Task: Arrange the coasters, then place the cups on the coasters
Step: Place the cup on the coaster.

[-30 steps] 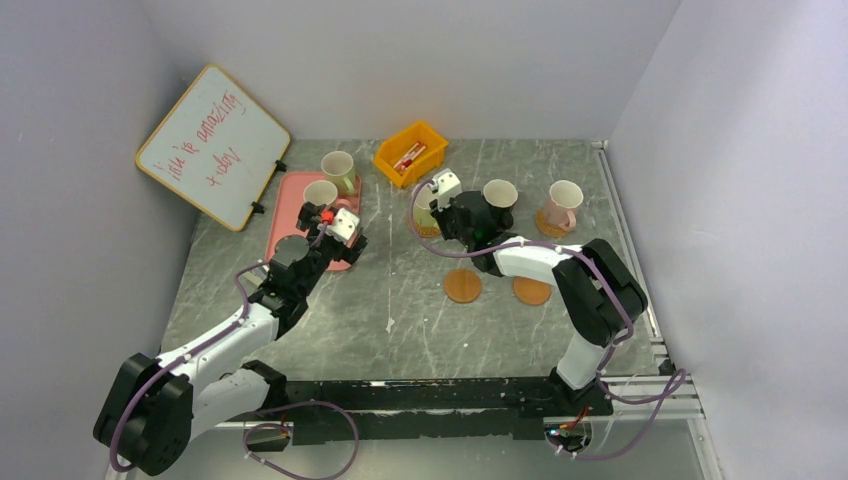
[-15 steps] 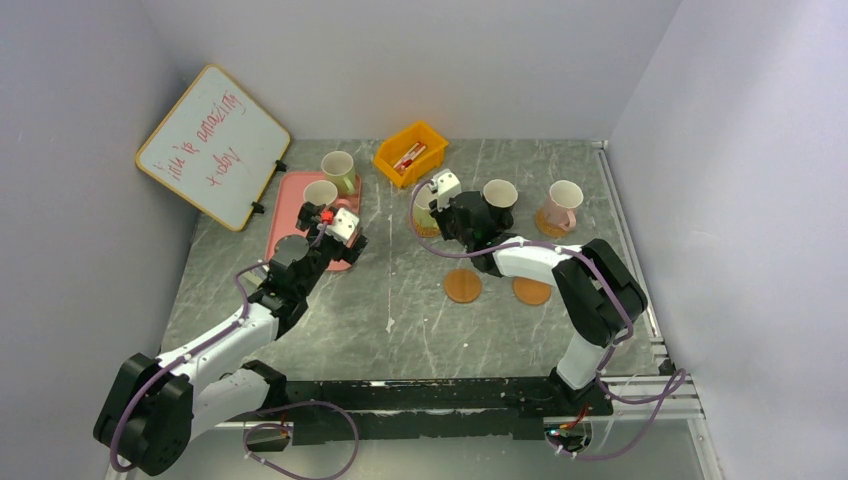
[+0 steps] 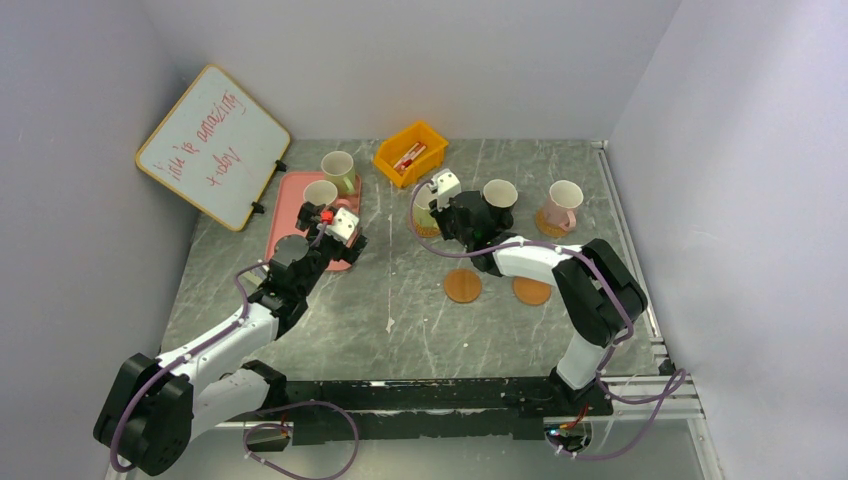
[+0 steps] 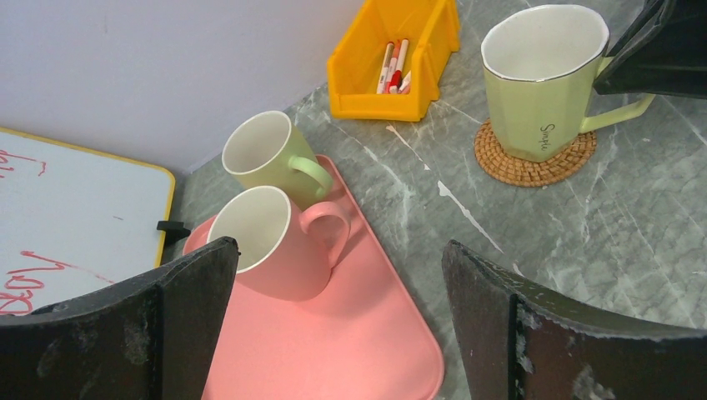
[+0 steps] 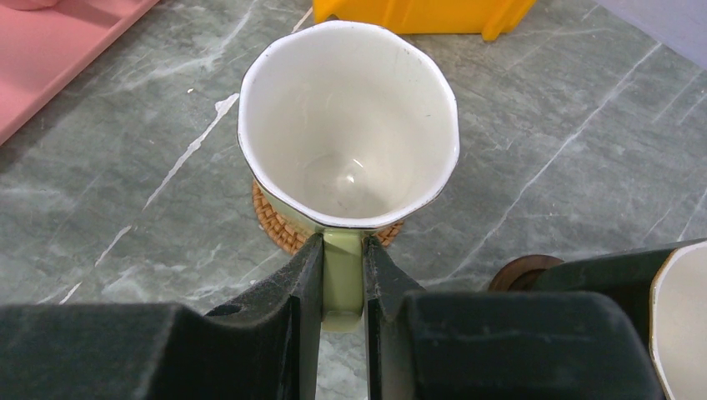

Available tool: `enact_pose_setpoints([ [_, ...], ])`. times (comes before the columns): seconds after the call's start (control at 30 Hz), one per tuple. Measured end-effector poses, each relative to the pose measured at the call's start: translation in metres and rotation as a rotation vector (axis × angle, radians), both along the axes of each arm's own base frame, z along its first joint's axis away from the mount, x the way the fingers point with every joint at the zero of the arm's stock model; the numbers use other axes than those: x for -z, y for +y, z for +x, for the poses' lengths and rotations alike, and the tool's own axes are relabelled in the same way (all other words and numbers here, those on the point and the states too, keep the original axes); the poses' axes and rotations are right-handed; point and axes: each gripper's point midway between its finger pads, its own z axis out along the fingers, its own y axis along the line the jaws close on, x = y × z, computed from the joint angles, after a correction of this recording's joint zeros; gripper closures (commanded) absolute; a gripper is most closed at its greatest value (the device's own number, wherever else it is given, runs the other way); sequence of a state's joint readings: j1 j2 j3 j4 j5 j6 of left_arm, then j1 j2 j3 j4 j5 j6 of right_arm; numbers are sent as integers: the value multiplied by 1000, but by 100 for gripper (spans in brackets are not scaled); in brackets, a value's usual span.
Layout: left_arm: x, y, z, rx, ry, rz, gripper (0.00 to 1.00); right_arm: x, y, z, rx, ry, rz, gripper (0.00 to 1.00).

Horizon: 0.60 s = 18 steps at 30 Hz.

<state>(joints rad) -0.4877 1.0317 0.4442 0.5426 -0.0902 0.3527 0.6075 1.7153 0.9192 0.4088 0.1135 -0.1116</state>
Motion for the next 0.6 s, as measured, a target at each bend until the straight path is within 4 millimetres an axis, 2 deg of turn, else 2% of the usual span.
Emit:
enact_pose_setpoints([
  [0.6, 0, -1, 0, 3, 0, 0, 3, 0, 0, 0, -2, 1, 0, 75],
])
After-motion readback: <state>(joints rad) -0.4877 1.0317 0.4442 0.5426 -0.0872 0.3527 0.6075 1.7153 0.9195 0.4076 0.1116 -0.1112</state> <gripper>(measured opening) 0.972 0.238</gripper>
